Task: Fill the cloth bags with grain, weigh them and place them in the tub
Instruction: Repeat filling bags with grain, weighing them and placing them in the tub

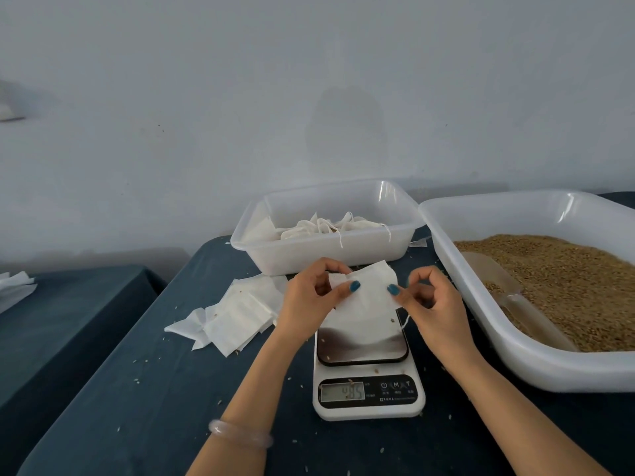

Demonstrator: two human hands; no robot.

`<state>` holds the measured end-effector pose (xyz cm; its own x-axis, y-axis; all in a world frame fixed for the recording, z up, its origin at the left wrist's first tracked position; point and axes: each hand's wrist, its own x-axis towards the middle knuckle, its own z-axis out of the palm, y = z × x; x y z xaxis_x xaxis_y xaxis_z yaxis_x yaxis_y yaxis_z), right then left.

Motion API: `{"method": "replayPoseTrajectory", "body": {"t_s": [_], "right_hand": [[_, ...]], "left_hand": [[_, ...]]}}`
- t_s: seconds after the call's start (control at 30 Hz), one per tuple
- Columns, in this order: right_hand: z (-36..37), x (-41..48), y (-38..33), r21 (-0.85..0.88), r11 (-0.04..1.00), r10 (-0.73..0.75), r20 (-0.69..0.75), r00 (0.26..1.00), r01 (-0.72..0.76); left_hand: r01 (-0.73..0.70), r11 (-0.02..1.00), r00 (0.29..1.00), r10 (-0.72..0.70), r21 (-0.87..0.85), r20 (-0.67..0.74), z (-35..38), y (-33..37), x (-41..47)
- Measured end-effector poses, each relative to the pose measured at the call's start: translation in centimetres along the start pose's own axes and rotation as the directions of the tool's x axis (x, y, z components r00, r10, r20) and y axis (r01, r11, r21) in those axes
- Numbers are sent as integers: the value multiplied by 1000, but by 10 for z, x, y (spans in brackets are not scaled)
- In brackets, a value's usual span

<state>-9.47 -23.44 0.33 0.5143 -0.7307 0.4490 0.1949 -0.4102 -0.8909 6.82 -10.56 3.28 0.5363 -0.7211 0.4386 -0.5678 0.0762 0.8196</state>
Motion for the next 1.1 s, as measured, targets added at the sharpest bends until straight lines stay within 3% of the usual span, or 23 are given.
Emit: {"method": "replayPoseTrajectory", "body": {"t_s": [0.2, 0.47, 0.57, 0.77, 0.9, 1.1], "right_hand": [[2, -2, 0, -55, 997, -52, 47, 998, 54], [3, -6, -6, -63, 993, -93, 59, 994, 97], [4, -7, -10, -49, 993, -104, 96, 990, 109], [5, -9, -16, -191, 953, -215, 122, 969, 236], [7, -13, -16, -139, 970, -179, 143, 973, 199], [7, -13, -10, -181, 949, -234, 144, 961, 258]], "left_hand": [[-50, 997, 999, 51, 56, -14, 0, 3, -2], [-12, 998, 999, 14, 55, -46, 1, 5, -3], [25, 1000, 997, -26, -18, -76, 0, 7, -3], [120, 984, 992, -124, -135, -25, -1, 6, -2], [94, 991, 995, -89, -95, 54, 0, 4, -3], [53, 993, 999, -51, -103, 15, -3, 12, -8]]}}
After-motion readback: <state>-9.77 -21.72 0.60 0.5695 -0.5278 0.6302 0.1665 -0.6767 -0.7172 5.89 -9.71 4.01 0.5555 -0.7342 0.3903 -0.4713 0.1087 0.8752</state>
